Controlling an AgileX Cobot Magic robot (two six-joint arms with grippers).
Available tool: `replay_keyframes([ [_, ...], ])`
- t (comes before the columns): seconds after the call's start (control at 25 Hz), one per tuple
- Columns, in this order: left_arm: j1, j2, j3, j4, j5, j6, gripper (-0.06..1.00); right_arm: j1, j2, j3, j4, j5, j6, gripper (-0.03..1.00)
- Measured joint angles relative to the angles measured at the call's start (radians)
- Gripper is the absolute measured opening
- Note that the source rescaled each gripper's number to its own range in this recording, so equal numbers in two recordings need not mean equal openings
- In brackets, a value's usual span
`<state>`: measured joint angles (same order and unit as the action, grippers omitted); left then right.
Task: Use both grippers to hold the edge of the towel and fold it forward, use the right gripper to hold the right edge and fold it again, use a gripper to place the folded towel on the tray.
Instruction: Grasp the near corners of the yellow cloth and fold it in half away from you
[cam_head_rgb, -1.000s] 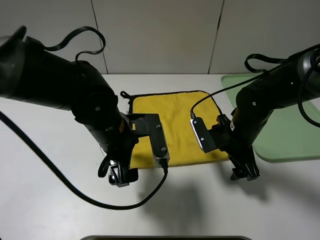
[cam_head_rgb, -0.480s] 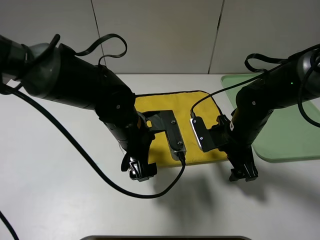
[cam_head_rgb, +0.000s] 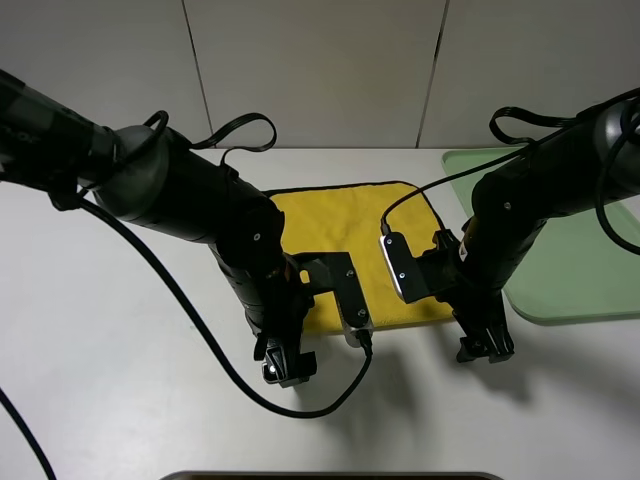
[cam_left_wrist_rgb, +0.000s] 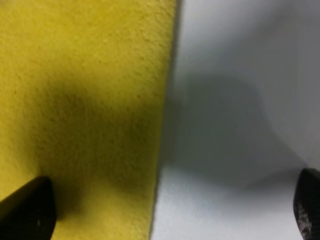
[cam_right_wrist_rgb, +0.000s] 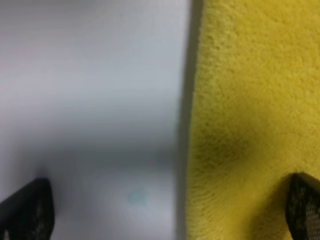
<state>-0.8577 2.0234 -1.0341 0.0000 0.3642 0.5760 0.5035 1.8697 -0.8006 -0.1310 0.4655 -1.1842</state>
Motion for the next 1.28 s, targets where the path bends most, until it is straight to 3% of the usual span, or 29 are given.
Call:
replay_keyframes([
  [0.28,0.0,0.004,-0.005,-0.009,0.002,0.003,0.91,0.0,0.0,0.0,0.004,-0.008,0.0,1.0],
  [0.52,-0.004,0.006,-0.006,0.0,-0.001,0.003,0.69,0.0,0.0,0.0,0.005,-0.008,0.0,1.0],
  [0.84,-0.004,0.006,-0.006,0.038,-0.013,0.003,0.5,0.0,0.0,0.0,0.048,-0.012,0.0,1.0],
  [1.28,-0.004,0.008,-0.006,0.065,-0.029,0.006,0.03,0.0,0.0,0.0,0.052,-0.016,0.0,1.0],
])
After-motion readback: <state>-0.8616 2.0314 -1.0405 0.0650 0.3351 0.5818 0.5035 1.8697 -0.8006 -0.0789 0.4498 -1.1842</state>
